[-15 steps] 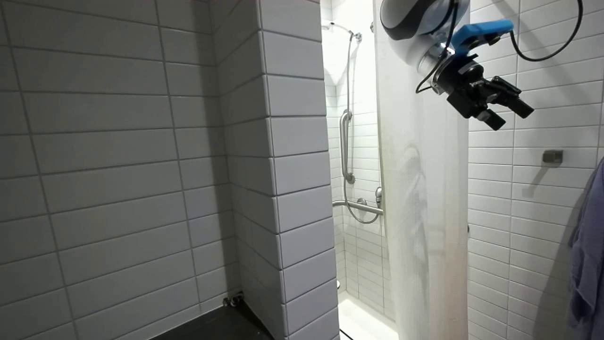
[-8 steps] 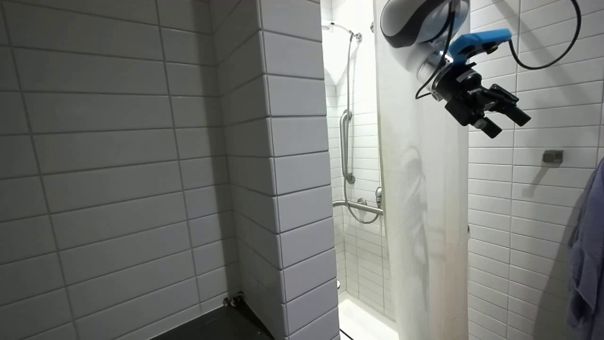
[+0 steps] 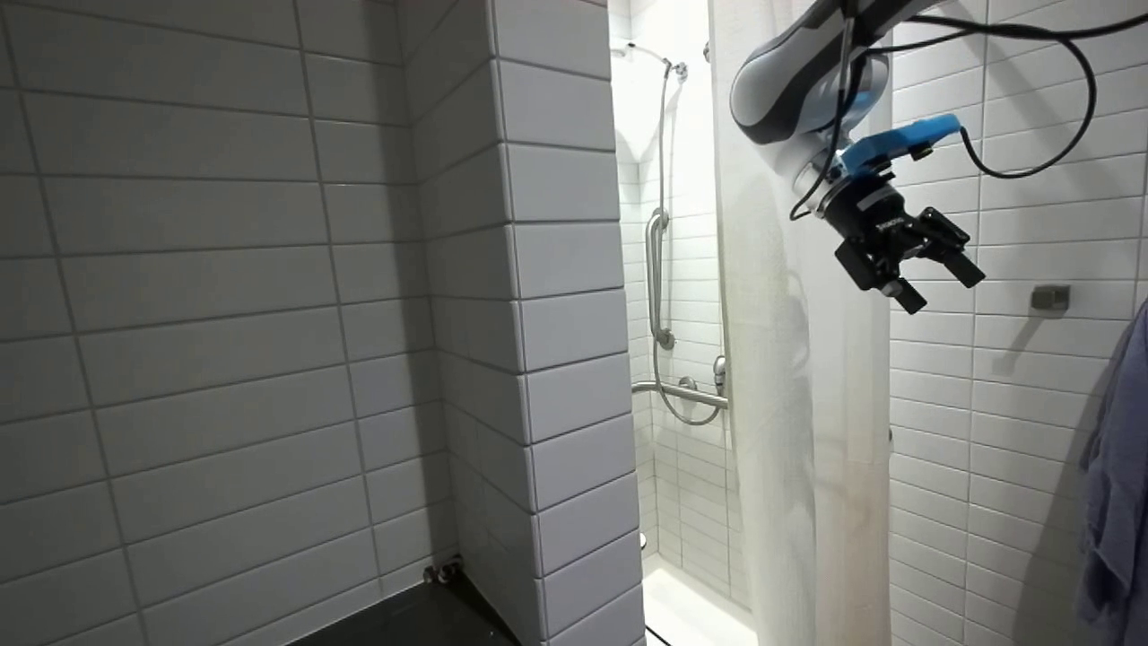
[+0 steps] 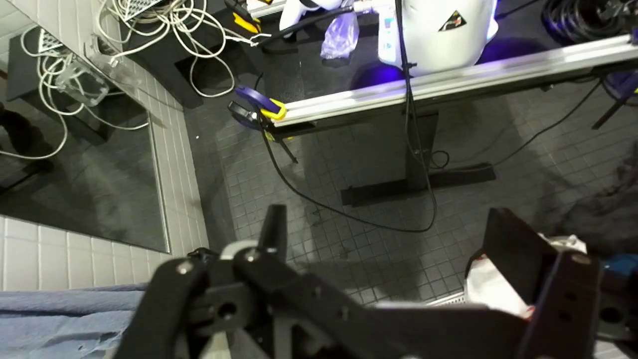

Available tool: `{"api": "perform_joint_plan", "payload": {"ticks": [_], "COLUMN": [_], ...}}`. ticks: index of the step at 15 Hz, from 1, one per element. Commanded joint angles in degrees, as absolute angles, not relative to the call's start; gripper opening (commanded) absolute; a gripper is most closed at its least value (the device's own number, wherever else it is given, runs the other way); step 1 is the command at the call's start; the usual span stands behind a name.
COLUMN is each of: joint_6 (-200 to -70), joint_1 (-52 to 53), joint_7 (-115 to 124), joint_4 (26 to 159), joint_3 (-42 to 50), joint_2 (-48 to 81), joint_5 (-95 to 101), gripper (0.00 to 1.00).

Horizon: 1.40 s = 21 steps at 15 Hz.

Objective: Draw the shower curtain to the left.

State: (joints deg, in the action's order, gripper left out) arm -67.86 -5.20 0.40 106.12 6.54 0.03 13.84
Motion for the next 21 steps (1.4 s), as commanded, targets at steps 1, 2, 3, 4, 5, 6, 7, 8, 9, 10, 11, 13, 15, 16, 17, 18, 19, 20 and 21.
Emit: {"api": "perform_joint_plan", "payload": {"ticks": [1,2,3,4,5,6,7,8,9,10,11,13,15,16,17,18,19,20,21], "joint_6": [-74.1,-74.6,-75.5,-75.9,-75.9,-75.8,-75.6,-75.3,-75.0,-74.9,-74.6,-74.2,-75.4,-77.1,-79.0,-80.5,-82.1,-83.8,-85.7], "joint_1": [-5.4,-5.4,-5.4,-5.4,-5.3,-5.1,-5.0,-4.9,-4.6,-4.4,-4.2,-3.8,-3.2,-2.8,-2.5,-2.1,-1.8,-1.5,-1.1], "joint_7": [6.2,7.9,9.0,10.4,11.7,12.9,13.9,14.7,15.3,15.7,15.9,15.9,15.1,14.0,13.0,12.2,11.5,10.9,10.4], "joint_4": [108.1,108.1,108.5,108.6,108.6,108.7,108.7,108.7,108.7,108.8,108.9,109.1,109.8,110.8,111.7,112.5,113.3,114.2,115.1], "joint_3": [6.2,6.2,6.1,6.1,6.0,5.8,5.7,5.5,5.2,4.9,4.5,3.8,3.2,2.8,2.5,2.1,1.8,1.5,1.3], "joint_2": [-0.9,-0.8,-1.0,-1.1,-1.2,-1.4,-1.5,-1.7,-1.9,-2.0,-2.1,-2.1,-2.8,-3.6,-4.5,-5.2,-5.9,-6.5,-7.3], "joint_5": [19.5,21.4,23.8,25.7,27.7,30.1,32.3,34.7,37.2,39.6,42.2,47.0,51.3,53.8,56.0,57.8,59.6,61.3,62.8], "gripper": [1.0,1.0,1.0,1.0,1.0,1.0,1.0,1.0,1.0,1.0,1.0,1.0,1.0,1.0,1.0,1.0,1.0,1.0,1.0]}}
